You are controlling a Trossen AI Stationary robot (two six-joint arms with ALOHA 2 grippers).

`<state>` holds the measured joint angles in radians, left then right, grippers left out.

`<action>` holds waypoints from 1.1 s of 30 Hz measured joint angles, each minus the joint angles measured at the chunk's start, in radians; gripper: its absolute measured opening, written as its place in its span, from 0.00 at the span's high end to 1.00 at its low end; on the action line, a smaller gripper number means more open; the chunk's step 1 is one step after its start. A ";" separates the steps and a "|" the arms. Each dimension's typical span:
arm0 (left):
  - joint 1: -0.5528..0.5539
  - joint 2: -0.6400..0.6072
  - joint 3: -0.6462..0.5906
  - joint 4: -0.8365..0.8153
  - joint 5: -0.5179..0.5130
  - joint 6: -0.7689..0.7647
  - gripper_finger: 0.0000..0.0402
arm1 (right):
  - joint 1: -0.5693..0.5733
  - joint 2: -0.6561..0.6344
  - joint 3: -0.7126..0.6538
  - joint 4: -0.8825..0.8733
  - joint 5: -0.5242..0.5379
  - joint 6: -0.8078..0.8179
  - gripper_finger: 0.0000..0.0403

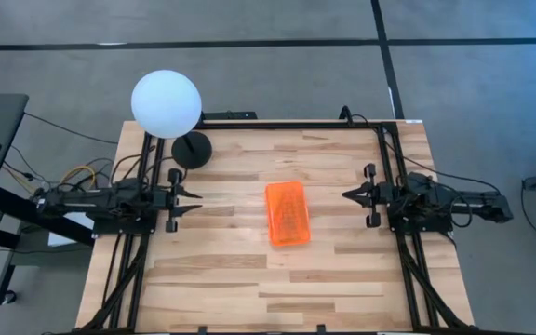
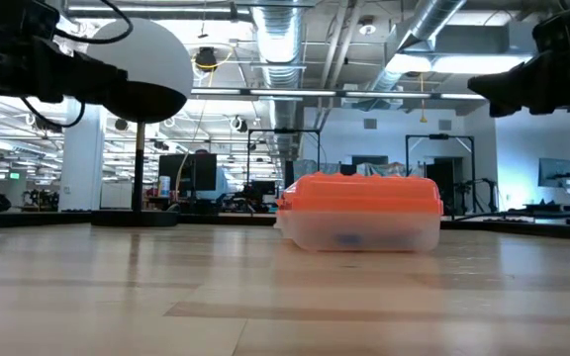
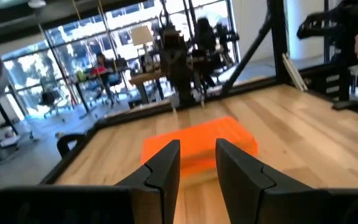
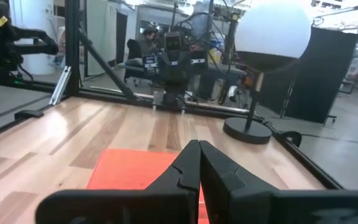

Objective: Pick & place school supplies into a supply box
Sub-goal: Return to Home Position

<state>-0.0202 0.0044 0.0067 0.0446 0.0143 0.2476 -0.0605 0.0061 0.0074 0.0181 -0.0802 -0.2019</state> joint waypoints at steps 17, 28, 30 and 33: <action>0.000 0.000 0.000 -0.007 -0.052 0.005 0.76 | 0.002 0.124 0.000 -0.001 0.000 0.167 0.89; 0.000 0.000 0.000 -0.011 -0.028 -0.007 0.76 | 0.002 0.145 0.000 0.003 -0.025 0.176 0.54; 0.000 0.000 0.000 -0.011 -0.028 -0.015 0.76 | 0.002 0.145 0.000 0.003 -0.025 0.177 0.51; 0.000 0.000 0.000 -0.011 -0.028 -0.028 0.76 | 0.002 0.145 0.000 0.003 -0.025 0.177 0.48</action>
<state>-0.0202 0.0048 0.0067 0.0338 -0.0139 0.2195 -0.0589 0.1513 0.0078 0.0216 -0.1051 -0.0250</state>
